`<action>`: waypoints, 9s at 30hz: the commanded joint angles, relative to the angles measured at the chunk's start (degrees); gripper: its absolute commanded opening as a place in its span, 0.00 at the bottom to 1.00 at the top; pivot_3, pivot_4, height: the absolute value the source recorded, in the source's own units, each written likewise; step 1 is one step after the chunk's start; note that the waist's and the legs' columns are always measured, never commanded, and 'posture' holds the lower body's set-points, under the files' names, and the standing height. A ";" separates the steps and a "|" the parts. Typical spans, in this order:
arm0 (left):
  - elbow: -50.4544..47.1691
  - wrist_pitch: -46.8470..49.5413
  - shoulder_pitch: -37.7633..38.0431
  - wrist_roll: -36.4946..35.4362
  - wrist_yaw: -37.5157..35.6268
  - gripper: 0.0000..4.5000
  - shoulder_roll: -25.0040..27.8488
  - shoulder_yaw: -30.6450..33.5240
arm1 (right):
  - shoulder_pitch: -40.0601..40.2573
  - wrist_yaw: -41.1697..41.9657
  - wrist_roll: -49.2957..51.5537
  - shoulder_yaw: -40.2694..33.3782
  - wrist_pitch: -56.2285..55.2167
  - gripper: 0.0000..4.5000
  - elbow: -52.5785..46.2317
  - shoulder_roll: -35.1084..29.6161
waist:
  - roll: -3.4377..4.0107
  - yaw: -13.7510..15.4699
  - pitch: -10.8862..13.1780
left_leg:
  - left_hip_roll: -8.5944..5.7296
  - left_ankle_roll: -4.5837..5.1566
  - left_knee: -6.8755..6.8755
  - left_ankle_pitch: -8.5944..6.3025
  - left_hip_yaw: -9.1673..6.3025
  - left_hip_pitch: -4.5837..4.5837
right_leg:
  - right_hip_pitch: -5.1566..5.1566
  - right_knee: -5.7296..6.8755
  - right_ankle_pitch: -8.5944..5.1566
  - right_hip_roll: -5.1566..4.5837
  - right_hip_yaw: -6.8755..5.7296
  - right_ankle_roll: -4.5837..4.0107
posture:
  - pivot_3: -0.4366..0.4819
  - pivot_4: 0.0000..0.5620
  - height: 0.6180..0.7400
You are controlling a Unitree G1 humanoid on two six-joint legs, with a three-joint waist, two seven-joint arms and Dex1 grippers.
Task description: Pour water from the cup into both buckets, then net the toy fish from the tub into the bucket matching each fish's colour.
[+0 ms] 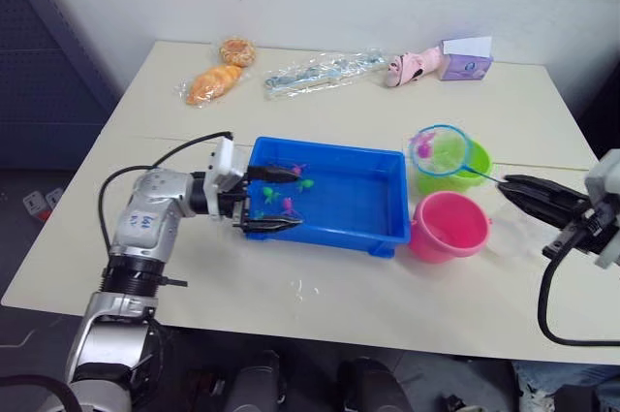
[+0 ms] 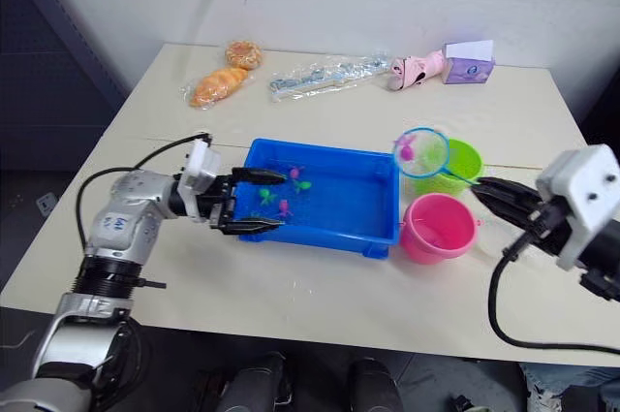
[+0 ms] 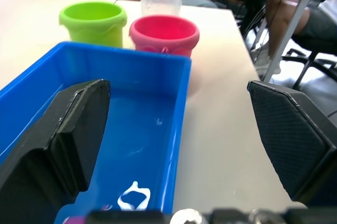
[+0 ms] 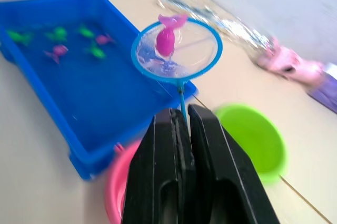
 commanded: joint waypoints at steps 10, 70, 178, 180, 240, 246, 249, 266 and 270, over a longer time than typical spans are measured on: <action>-1.76 -0.91 0.43 -0.60 -1.46 0.99 -1.81 -1.77 | 13.58 -2.31 -13.52 -2.19 -27.55 0.00 7.97 4.86 | 0.02 -0.17 -0.01 | 0.07 -0.10 -0.01 0.08 0.05 0.09 | 0.01 0.04 0.00 0.14 0.09 0.01 | 0.48 0.27 1.00; 5.44 -8.40 9.95 0.13 4.73 0.99 15.14 14.34 | -30.21 -15.20 -1.17 55.66 -3.02 0.00 18.33 -1.60 | 0.06 -1.59 0.01 | 0.10 0.00 0.02 0.02 -0.05 0.00 | -0.12 0.08 0.00 -0.02 0.09 -0.02 | 0.48 0.27 1.00; -0.22 -0.83 0.70 -2.22 1.58 0.99 -1.71 1.11 | 24.12 -15.04 -29.14 8.34 -52.62 0.00 12.65 12.54 | -0.01 -0.27 -0.03 | -0.08 -0.23 -0.65 0.28 0.10 0.22 | -0.11 -0.09 0.01 0.08 0.15 0.04 | 0.48 0.27 1.00; -0.97 -0.41 1.11 -2.34 1.89 0.99 -1.85 1.39 | 23.87 -17.82 -33.94 7.95 -60.10 0.00 15.24 11.66 | 0.00 -0.28 -0.02 | -0.08 -0.26 -0.66 0.29 0.10 0.22 | -0.12 -0.09 0.00 0.09 0.15 0.05 | 0.48 0.27 1.00; 3.70 -5.14 9.05 -1.94 4.80 0.99 12.55 14.82 | -11.56 -27.71 0.60 43.18 -15.06 0.00 8.03 3.95 | -0.04 -1.73 -0.02 | 0.15 -0.33 -0.61 0.48 0.08 0.48 | -0.01 0.13 -0.01 0.16 0.28 -0.04 | 0.48 0.27 1.00; 2.05 -5.32 12.29 -2.47 5.84 0.99 15.37 17.64 | -23.84 -24.82 -0.31 49.10 -4.35 0.00 13.32 6.72 | -0.05 -1.50 -0.03 | 0.08 -0.26 -0.55 0.46 -0.02 0.19 | -0.21 0.12 0.00 0.05 0.18 -0.05 | 0.48 0.27 1.00; -0.07 -4.93 14.46 -2.62 6.31 0.99 15.74 18.10 | -32.04 -22.72 -2.52 55.15 2.83 0.00 18.44 7.69 | -0.05 -1.74 -0.03 | 0.02 -0.19 -0.55 0.42 0.00 0.17 | -0.23 0.13 0.00 -0.04 0.16 -0.05 | 0.48 0.27 1.00; -6.43 -2.58 18.33 -3.07 10.29 0.99 14.85 18.03 | -47.52 -19.04 -20.06 64.95 -11.01 0.00 43.66 23.42 | -0.06 -1.95 -0.03 | -0.07 -0.18 -0.56 0.41 0.11 0.03 | -0.57 0.73 0.00 -0.13 0.20 -0.05 | 0.48 0.27 1.00; -6.84 -2.22 18.34 -3.12 10.54 0.99 14.86 17.88 | -47.42 -19.23 -23.68 65.17 -12.83 0.00 45.99 24.03 | -0.06 -1.98 -0.03 | -0.08 -0.19 -0.56 0.41 0.12 0.00 | -0.62 0.74 0.00 -0.13 0.21 -0.05 | 0.48 0.27 1.00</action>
